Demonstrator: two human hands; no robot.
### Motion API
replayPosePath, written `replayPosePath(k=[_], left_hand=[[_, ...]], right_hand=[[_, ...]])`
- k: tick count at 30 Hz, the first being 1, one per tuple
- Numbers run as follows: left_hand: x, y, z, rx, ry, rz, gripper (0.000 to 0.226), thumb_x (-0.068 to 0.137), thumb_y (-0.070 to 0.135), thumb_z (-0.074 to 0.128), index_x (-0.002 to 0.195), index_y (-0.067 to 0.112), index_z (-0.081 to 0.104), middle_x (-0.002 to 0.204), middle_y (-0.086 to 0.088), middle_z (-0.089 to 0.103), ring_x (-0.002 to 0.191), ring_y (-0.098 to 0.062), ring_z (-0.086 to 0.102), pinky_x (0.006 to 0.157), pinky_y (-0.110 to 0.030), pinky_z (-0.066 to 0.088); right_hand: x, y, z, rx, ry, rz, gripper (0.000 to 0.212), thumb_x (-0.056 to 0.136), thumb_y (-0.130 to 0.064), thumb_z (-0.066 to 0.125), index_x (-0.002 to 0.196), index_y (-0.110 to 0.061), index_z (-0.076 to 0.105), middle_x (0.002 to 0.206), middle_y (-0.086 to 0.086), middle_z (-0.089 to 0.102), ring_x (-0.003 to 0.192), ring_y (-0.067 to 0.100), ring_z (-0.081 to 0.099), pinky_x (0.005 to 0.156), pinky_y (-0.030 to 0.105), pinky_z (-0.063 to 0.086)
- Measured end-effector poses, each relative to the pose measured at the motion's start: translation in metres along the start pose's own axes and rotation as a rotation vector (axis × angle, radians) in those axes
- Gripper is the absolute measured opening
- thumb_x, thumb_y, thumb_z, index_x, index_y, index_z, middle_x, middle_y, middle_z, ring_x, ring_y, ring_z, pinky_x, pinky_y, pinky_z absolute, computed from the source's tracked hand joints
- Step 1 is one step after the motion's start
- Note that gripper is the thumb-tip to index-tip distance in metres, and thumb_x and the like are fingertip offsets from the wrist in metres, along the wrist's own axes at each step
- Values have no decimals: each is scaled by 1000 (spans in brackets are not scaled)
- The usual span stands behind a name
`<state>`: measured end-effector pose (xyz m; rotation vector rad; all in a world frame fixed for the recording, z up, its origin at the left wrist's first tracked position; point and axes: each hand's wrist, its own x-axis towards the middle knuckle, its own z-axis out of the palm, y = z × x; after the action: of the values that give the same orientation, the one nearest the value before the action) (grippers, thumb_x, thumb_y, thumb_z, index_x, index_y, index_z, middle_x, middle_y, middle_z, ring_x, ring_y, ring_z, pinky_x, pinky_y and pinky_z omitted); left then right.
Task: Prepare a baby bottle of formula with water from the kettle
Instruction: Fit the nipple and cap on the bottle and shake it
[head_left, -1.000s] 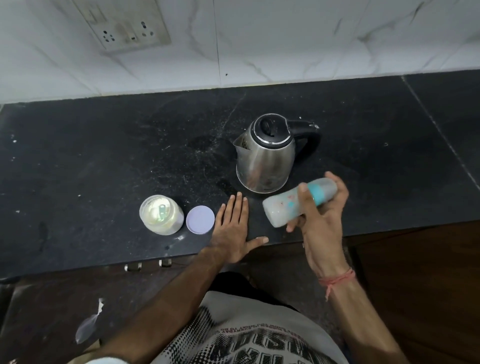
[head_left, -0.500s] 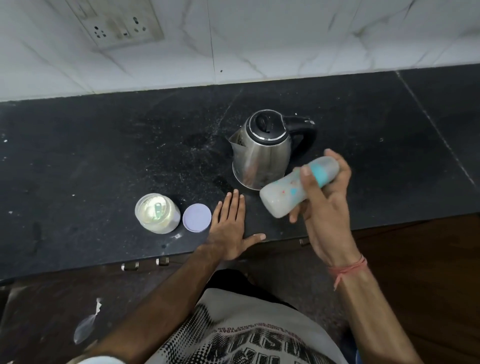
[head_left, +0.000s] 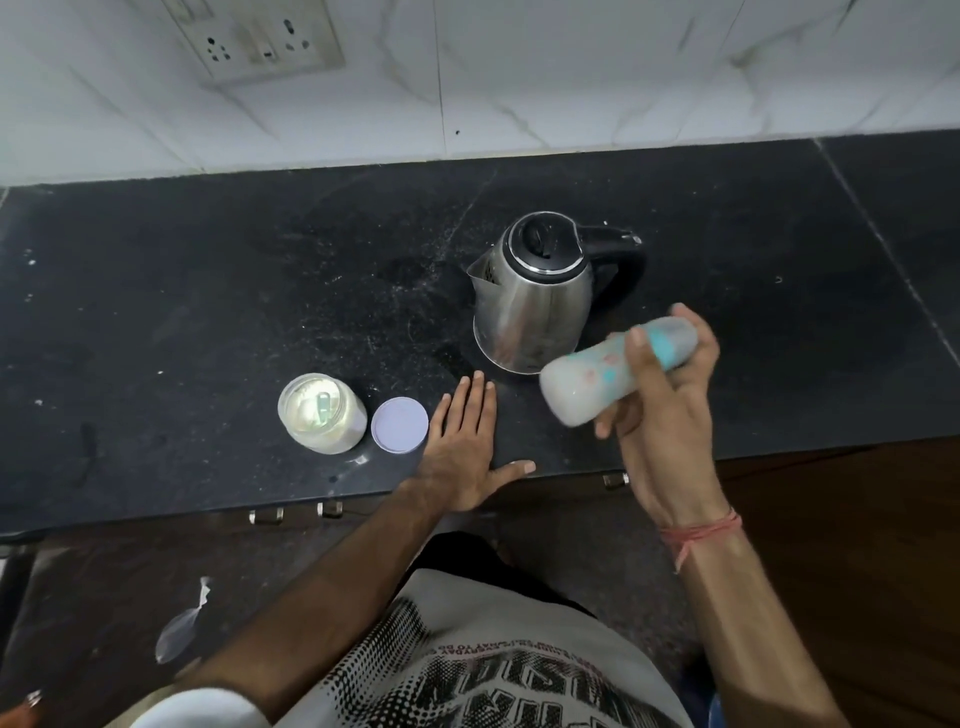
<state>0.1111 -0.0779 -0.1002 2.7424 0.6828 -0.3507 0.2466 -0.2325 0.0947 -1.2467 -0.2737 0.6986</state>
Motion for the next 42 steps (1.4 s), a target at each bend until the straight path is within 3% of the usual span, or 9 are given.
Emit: replayPosePath(k=[4,12,15,18,29,33,36,40,42], left_hand=[[1,0,2,21,5,19,127,84,92,4,175,5,-9,182,-13,-22,172,-31,-17,139,-57,2],[-2,2,-7,10,-46,2,146,68,107,-20,174,7,-20,182,-13,-29,170,-30,-26,139,-51,-11],[0,3,-8,-2,-40,-13,138,78,106,-4,174,8,-20,182,-11,-29,170,-28,-27,138,-48,-15],[0,3,-6,47,-58,3,132,76,93,1,174,6,-18,182,-14,-29,166,-27,-31,139,-54,-7],[-1,5,-8,21,-50,-29,132,80,97,2,174,7,-20,180,-10,-31,169,-27,-26,139,-50,-11],[-1,6,-9,71,-79,-13,130,73,93,-6,170,8,-26,181,-14,-31,170,-30,-26,139,-53,-6],[0,4,-9,26,-56,-23,140,71,105,-15,172,8,-24,179,-11,-33,169,-27,-27,139,-50,-10],[-2,9,-10,95,-89,-18,122,73,86,-17,165,7,-32,173,-13,-40,170,-32,-26,139,-53,-7],[0,7,-10,63,-81,-26,136,70,100,-21,169,7,-28,176,-12,-38,169,-30,-28,139,-53,-8]], right_hand=[[-14,17,-2,-119,-155,100,66,95,-28,76,151,-41,44,141,35,52,96,33,71,43,33,56],[-7,0,-10,-111,-184,41,69,96,-33,82,153,-38,42,135,29,58,98,45,72,43,33,56],[-3,-3,-4,6,-23,-5,69,97,-35,75,155,-34,37,130,30,56,92,27,73,43,28,54],[-5,5,-1,-84,-232,83,66,98,-26,76,153,-40,41,139,35,53,101,47,73,42,32,56],[-11,22,-8,104,104,83,66,98,-35,74,155,-32,41,135,30,57,92,24,70,44,26,52],[-13,19,-8,-29,-124,121,68,93,-37,82,151,-40,47,138,31,58,94,42,71,42,31,53],[-9,15,-12,34,13,104,66,96,-38,76,153,-37,44,145,37,51,86,26,69,42,27,52],[-14,16,-13,-62,-175,172,66,93,-33,77,151,-41,47,138,33,58,96,56,68,41,30,52],[-13,17,-13,12,-74,151,64,94,-35,75,152,-40,47,141,35,54,92,46,69,42,28,52]])
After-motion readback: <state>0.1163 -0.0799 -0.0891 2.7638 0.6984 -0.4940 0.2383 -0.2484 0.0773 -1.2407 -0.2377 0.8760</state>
